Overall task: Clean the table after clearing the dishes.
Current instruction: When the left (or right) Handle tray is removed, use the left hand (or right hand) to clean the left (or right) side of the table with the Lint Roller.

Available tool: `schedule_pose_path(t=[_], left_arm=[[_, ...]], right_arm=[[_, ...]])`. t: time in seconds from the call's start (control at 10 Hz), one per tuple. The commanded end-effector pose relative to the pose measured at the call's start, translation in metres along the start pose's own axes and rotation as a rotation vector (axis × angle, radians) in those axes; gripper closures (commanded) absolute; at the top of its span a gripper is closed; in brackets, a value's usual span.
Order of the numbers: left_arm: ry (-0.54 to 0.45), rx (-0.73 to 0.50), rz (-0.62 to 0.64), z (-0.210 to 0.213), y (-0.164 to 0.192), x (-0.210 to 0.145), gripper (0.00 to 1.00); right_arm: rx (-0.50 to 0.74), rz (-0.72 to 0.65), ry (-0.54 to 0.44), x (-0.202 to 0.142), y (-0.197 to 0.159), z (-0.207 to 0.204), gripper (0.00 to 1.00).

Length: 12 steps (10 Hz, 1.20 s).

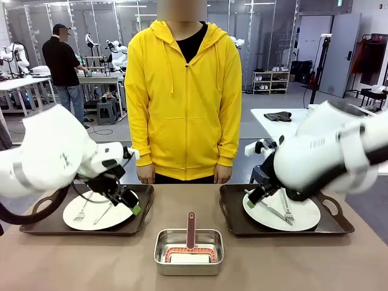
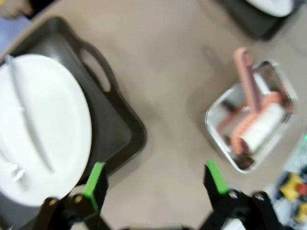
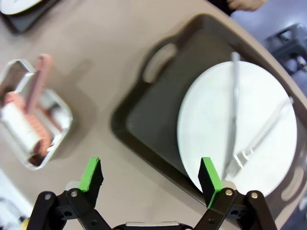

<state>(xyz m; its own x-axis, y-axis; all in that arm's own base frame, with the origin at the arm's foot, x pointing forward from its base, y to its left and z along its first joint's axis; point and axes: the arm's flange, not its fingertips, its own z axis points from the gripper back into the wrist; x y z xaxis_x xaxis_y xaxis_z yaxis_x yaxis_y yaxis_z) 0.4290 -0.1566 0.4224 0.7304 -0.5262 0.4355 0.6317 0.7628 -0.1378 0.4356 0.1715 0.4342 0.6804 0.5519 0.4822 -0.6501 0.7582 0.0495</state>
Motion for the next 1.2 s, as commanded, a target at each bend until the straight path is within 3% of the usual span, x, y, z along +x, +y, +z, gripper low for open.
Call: schedule_pose_path(t=[0.0,0.3,0.5,0.9,1.1], left_arm=[[0.025,-0.175,0.058,0.030,0.044,0.007,0.00],[-0.096,-0.629,0.164,0.068,0.098,-0.010,0.00],[-0.261,-0.753,0.282,0.088,0.138,-0.043,0.00],[-0.379,-0.809,0.382,0.131,0.192,-0.111,0.00],[-0.426,-0.779,0.436,0.160,0.222,-0.151,0.00]], right_arm=[[0.215,-0.085,0.051,0.018,-0.037,0.016,0.00],[0.575,-0.248,-0.016,0.012,-0.072,0.034,0.00],[0.808,-0.339,-0.102,-0.009,-0.088,0.044,0.00],[0.954,-0.616,-0.257,-0.056,-0.147,0.075,0.00],[0.960,-0.748,-0.237,-0.095,-0.188,0.094,0.00]])
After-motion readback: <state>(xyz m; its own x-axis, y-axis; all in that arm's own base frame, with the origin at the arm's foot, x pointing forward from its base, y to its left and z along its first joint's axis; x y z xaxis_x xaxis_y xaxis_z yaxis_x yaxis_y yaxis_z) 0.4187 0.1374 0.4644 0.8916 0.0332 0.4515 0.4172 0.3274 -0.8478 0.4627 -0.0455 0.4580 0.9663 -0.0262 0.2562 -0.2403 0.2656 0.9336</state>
